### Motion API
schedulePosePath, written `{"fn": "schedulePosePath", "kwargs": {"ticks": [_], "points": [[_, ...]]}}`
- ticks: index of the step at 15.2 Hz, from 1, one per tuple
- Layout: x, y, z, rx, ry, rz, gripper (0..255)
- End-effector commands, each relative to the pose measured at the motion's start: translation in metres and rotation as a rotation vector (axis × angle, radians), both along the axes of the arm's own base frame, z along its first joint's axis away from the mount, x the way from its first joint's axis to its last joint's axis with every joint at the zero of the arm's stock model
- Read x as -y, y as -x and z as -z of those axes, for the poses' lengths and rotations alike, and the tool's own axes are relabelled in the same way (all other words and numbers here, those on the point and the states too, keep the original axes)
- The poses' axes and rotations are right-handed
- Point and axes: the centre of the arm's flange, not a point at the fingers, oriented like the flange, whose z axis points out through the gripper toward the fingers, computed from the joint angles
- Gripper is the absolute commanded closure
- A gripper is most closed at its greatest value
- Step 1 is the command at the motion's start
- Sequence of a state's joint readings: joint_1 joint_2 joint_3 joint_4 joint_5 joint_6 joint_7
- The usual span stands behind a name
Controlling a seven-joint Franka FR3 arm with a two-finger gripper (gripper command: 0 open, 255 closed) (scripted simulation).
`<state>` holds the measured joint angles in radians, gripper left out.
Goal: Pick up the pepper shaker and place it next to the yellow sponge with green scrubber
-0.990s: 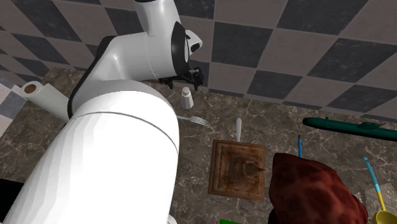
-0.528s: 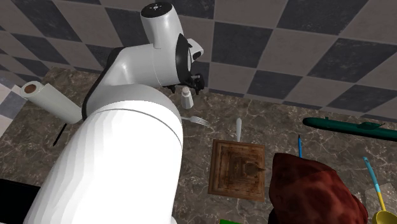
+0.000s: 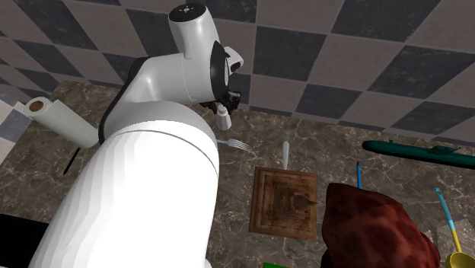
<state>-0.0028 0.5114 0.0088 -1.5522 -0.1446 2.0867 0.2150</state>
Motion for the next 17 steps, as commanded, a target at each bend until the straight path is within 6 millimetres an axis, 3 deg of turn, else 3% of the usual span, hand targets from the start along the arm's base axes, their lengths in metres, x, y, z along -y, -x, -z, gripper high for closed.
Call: {"fn": "schedulePosePath", "kwargs": {"ticks": [1, 8, 17], "points": [[0.000, 0.000, 0.000, 0.000, 0.000, 0.000, 255], [0.000, 0.000, 0.000, 0.000, 0.000, 0.000, 255], [0.000, 0.000, -0.047, 0.000, 0.000, 0.000, 255]]}}
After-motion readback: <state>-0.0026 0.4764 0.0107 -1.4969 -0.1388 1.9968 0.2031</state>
